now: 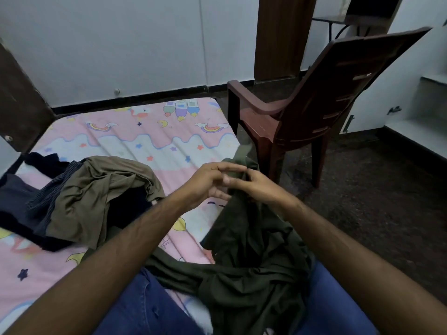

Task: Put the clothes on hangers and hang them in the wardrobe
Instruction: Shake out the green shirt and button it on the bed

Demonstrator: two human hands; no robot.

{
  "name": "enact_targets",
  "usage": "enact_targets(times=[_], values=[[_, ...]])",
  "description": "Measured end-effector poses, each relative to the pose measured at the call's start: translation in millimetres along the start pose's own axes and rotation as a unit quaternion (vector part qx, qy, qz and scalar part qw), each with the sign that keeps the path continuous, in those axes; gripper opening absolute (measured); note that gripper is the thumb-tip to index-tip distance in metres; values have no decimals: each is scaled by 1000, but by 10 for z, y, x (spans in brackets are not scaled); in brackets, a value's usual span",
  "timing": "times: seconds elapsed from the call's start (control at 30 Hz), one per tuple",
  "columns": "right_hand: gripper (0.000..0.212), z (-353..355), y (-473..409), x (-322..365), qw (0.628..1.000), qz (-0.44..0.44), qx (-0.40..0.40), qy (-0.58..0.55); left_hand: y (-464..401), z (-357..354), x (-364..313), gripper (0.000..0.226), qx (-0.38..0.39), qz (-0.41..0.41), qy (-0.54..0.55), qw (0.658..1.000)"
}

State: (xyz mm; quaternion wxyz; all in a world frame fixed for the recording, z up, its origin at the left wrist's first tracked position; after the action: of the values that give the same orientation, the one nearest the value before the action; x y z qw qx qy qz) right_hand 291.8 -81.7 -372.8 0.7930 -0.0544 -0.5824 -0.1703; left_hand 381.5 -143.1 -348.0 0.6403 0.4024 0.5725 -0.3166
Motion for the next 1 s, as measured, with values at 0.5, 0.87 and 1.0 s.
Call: enact_targets(times=[0.5, 0.87, 1.0], values=[[37, -11, 647, -345, 972, -116, 98, -181, -90, -250, -487, 31, 89, -356, -724, 584], [33, 1296, 667, 120, 979, -81, -148, -118, -492, 277, -1443, 15, -165, -275, -814, 485], [28, 2347, 378, 1063, 949, 21, -272, -159, -493, 512, -2628, 6, -278, -294, -716, 568]])
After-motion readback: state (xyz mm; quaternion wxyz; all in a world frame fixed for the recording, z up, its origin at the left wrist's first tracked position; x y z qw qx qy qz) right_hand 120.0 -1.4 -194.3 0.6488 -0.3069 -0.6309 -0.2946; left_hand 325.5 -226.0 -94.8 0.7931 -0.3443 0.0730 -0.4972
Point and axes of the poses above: each hand's wrist, its own y-axis away from the middle knuckle, its own z-axis out of the back of the hand, x = y × z, the point moved 9 cm from there along -y, towards the middle knuckle, and after that the axes turned 1 degree about -x, right-handed, at the moved point
